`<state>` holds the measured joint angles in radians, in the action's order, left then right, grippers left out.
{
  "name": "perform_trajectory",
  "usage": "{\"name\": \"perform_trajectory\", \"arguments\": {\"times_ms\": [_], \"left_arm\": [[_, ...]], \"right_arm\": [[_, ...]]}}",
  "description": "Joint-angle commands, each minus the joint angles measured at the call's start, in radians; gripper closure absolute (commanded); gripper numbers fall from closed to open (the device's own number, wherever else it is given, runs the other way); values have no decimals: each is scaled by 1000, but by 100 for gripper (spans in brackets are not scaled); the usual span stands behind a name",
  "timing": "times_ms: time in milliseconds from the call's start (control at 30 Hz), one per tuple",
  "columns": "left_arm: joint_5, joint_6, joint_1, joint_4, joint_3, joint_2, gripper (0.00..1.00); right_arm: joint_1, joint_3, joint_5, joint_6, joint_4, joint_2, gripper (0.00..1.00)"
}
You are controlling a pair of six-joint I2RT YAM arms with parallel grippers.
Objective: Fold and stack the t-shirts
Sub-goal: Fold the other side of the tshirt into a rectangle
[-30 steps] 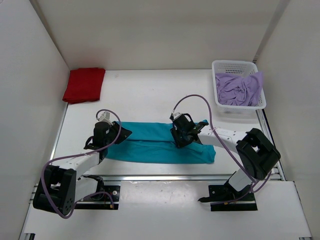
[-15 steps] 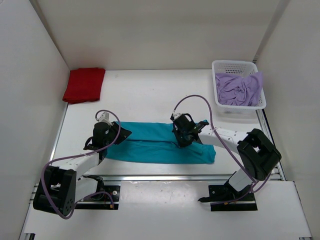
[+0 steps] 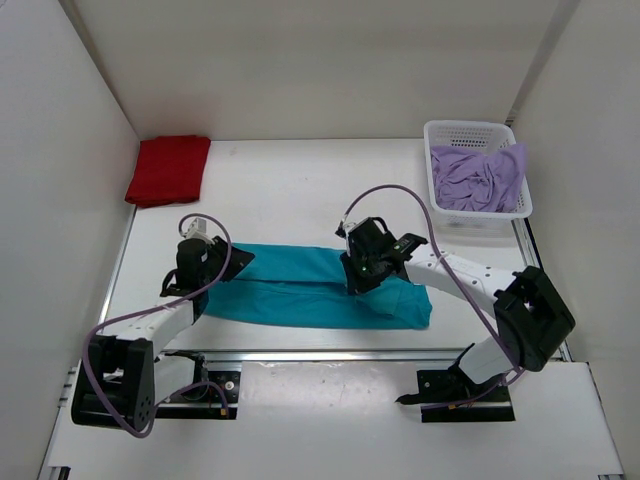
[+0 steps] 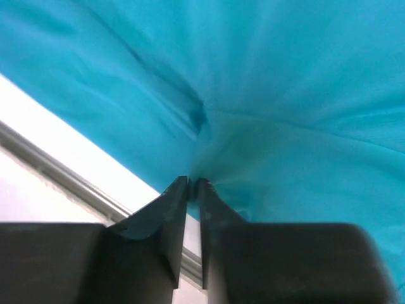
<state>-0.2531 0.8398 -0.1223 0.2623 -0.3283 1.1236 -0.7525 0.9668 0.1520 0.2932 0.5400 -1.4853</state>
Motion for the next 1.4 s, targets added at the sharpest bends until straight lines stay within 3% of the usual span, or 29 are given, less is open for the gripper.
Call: {"name": "perform_trajectory", "arguments": {"times_ms": [0,200,267,400,467,533,667,833,1167,1233,1367], "left_arm": [[-26,16,35,11,-31,-9,71],[-32,36,24,28,-54,13,71],[3,25,-14,23,-78,47,70],[9,57,-48,70,-86,119,71],[0,79,-50,113,-90,186,71],[-3,93,-51,150,-107,246,71],[-28,122,-34,201,-143,356,72],[-50,169,35,248,-126,426,73],[-60,203,93,311,-80,485,74],[-69,225,110,328,-74,496,73],[-66,243,165,356,-51,502,75]], "right_arm": [[-19,-34,86,15,-12,-3,86],[30,-50,96,9,-44,83,67],[118,-80,78,20,-58,149,67],[307,-216,89,66,-213,240,85],[445,-265,106,115,-309,249,88],[539,-322,150,158,-461,247,84],[682,-336,169,185,-558,152,72],[751,-359,190,208,-667,82,66],[748,-384,317,254,-799,-26,72],[751,-387,307,261,-793,-14,86],[785,-399,274,258,-792,-9,98]]}}
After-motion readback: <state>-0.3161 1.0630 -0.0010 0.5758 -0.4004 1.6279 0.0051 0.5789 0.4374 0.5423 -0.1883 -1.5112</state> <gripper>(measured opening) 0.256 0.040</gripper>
